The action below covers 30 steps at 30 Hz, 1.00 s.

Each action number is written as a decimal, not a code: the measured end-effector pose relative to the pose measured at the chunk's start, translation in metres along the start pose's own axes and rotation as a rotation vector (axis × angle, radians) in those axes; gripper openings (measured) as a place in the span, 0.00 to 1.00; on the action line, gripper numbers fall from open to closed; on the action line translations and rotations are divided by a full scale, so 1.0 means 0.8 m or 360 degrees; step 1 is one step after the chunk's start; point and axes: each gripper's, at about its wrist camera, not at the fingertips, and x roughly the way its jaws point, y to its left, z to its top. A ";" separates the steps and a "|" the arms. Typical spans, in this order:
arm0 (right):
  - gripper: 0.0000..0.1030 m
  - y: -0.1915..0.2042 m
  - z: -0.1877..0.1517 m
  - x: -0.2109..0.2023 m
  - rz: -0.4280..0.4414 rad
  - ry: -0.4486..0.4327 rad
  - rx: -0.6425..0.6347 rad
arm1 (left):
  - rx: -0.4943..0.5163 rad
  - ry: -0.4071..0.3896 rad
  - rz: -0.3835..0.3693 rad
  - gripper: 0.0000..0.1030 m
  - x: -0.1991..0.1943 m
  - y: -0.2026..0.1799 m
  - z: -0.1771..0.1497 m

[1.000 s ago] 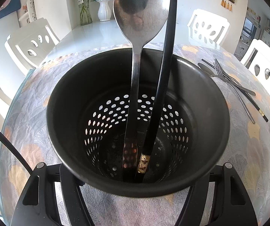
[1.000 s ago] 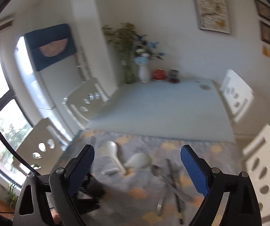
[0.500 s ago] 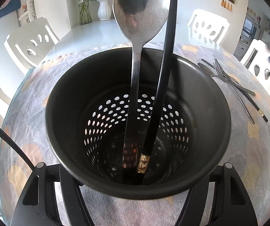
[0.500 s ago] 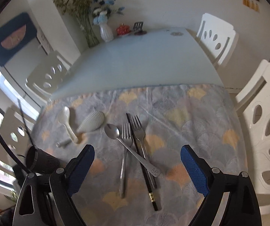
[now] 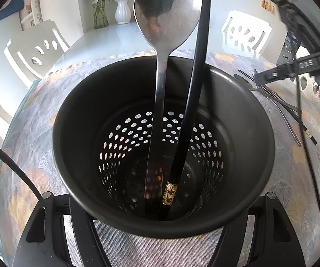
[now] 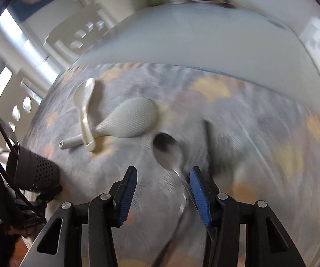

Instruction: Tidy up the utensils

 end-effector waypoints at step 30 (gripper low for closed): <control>0.31 0.013 0.014 -0.025 -0.0043 -0.0114 -0.0312 | -0.0006 0.0000 -0.0008 0.68 0.000 0.001 0.001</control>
